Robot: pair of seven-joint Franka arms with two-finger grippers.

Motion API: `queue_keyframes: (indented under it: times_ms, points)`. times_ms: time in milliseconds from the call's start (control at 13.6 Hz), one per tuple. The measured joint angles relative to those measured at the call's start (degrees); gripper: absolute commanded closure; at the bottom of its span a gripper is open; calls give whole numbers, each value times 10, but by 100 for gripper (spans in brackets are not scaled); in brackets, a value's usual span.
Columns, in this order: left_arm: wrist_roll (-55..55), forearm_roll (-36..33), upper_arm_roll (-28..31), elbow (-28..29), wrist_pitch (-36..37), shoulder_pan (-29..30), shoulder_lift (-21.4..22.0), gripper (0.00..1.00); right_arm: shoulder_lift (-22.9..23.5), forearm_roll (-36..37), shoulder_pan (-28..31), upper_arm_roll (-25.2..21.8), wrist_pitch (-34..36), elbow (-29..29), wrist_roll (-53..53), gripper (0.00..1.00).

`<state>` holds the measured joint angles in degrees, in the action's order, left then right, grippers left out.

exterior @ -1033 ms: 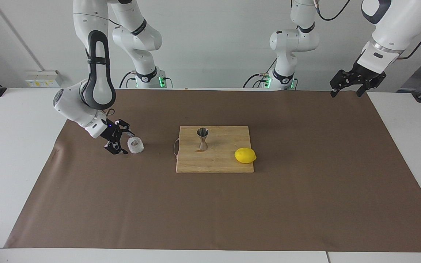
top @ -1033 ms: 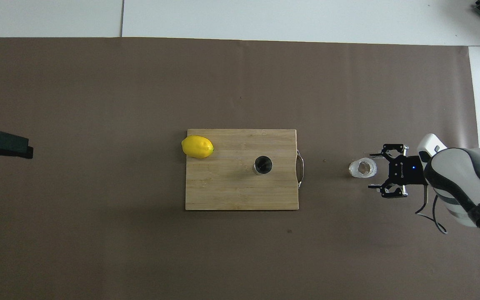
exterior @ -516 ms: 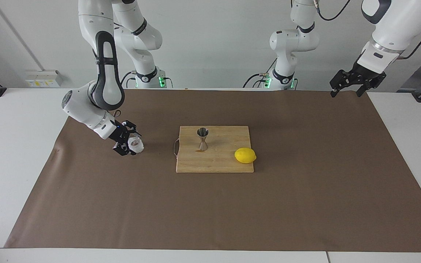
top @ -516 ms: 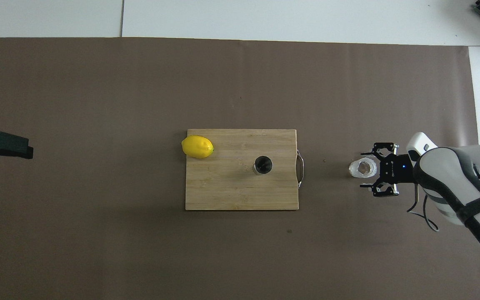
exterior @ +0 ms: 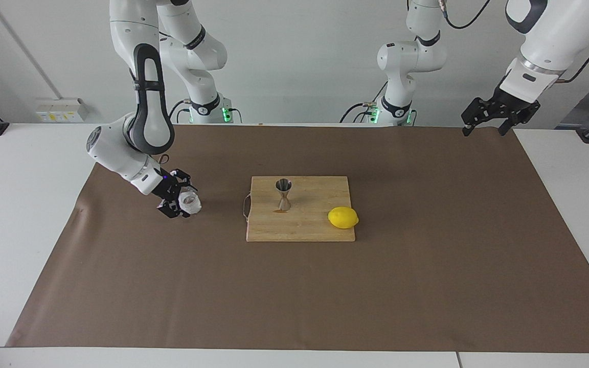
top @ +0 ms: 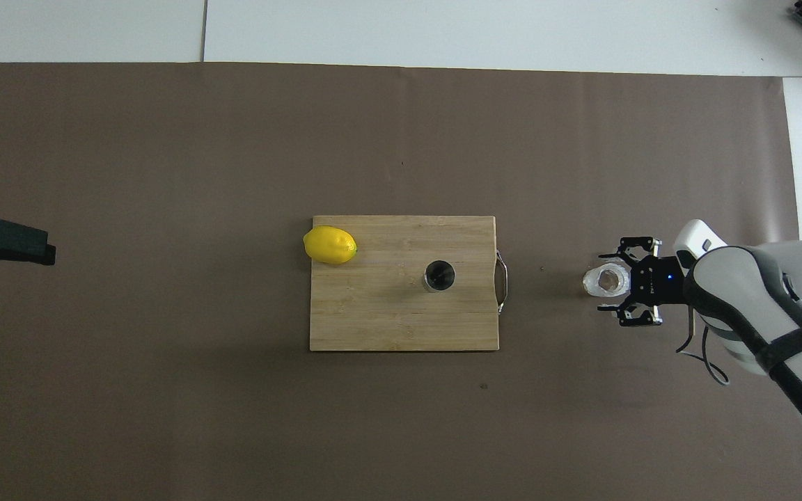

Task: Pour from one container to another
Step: 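Close the right gripper around the small white cup, then lift the white cup with the right gripper over the steel cup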

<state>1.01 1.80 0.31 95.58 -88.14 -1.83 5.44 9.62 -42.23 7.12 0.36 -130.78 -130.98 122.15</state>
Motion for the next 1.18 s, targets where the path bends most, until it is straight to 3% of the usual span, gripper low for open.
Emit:
queue_keyframes:
  times_ms: [295, 885, 1180]
  points:
    - [0, 0, 0, 0, 0, 0, 0, 0, 0, 0, 0, 0, -1, 0, 1, 100]
    - [0, 0, 0, 0, 0, 0, 0, 0, -2, -1, -2, 9, -1, 10, -4, 100]
    - [0, 0, 0, 0, 0, 0, 0, 0, -19, -2, -43, 18, -4, 31, -78, 100]
